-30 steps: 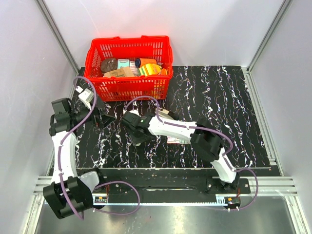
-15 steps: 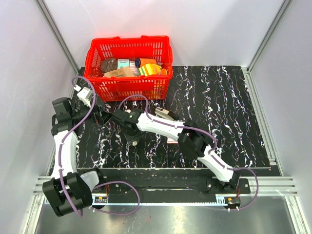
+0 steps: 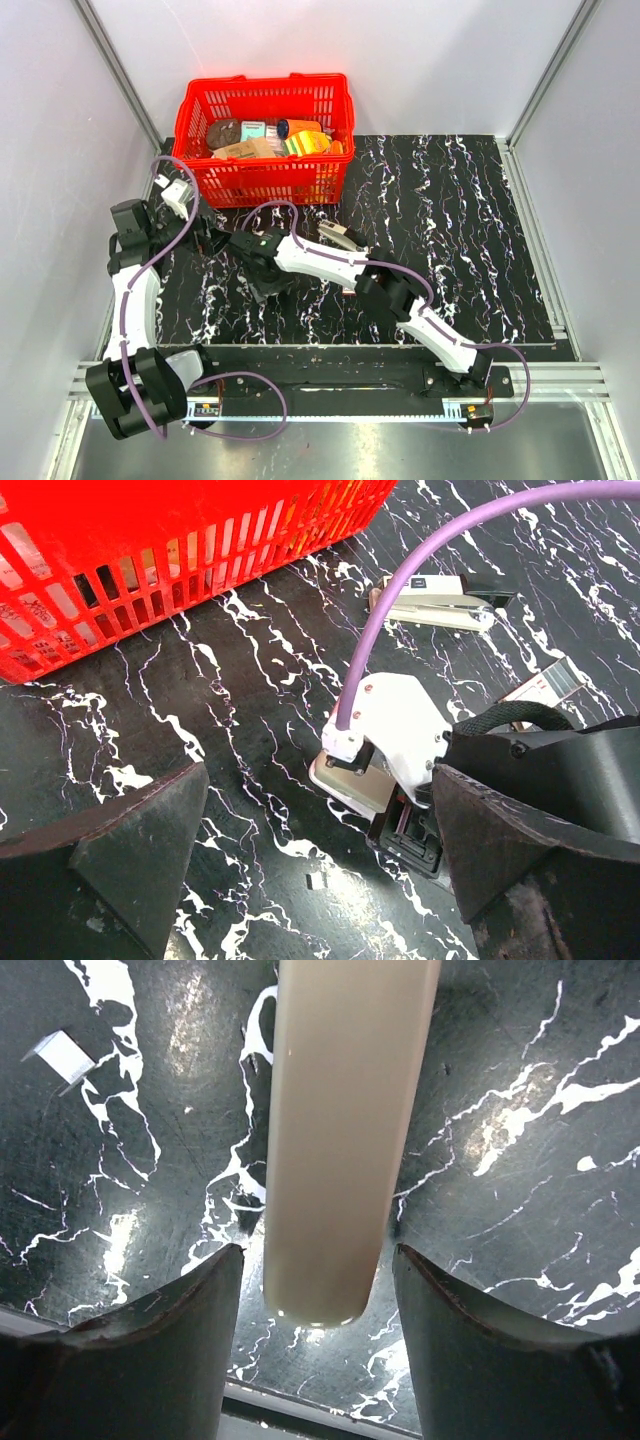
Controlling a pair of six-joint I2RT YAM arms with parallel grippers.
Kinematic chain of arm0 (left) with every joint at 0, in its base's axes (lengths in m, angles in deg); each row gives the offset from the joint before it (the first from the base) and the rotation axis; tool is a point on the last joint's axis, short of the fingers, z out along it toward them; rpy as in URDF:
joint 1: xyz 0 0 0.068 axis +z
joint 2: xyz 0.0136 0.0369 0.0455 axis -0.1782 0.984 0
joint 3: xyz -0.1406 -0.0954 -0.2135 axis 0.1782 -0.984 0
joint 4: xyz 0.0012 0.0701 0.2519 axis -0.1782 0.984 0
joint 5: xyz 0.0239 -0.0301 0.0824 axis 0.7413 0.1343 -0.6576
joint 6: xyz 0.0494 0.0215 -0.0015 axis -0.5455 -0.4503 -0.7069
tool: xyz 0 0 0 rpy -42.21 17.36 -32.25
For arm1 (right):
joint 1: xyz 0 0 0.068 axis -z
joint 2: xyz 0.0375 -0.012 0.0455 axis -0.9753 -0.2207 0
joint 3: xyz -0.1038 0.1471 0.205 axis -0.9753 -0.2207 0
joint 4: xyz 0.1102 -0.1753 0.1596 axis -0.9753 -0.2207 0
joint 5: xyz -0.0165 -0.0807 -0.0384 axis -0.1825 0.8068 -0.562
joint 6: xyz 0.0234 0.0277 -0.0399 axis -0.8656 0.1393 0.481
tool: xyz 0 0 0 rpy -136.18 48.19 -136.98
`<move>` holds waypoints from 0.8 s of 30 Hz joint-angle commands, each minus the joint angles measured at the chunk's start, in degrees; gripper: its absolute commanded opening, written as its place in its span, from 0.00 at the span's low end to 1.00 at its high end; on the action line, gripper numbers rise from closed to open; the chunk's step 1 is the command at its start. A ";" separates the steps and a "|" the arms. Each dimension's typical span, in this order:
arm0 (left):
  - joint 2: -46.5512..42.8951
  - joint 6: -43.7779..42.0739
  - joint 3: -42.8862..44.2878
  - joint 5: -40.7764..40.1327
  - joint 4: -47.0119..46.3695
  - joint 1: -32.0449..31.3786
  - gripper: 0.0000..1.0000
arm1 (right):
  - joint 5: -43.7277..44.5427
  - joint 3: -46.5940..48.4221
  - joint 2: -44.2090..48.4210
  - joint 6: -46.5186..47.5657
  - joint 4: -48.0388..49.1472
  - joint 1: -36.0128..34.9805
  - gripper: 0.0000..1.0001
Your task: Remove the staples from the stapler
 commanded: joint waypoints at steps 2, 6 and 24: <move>-0.76 -1.32 0.23 -0.69 -2.96 -0.46 0.99 | 3.00 2.01 9.46 1.47 -1.17 -0.07 0.68; -1.03 -1.14 0.85 -0.77 -2.25 -0.90 0.99 | 6.51 -2.63 18.32 5.06 1.01 1.60 0.69; 6.97 2.02 13.67 -28.80 6.27 -24.98 0.99 | 3.82 -52.39 47.88 38.72 44.43 22.25 0.98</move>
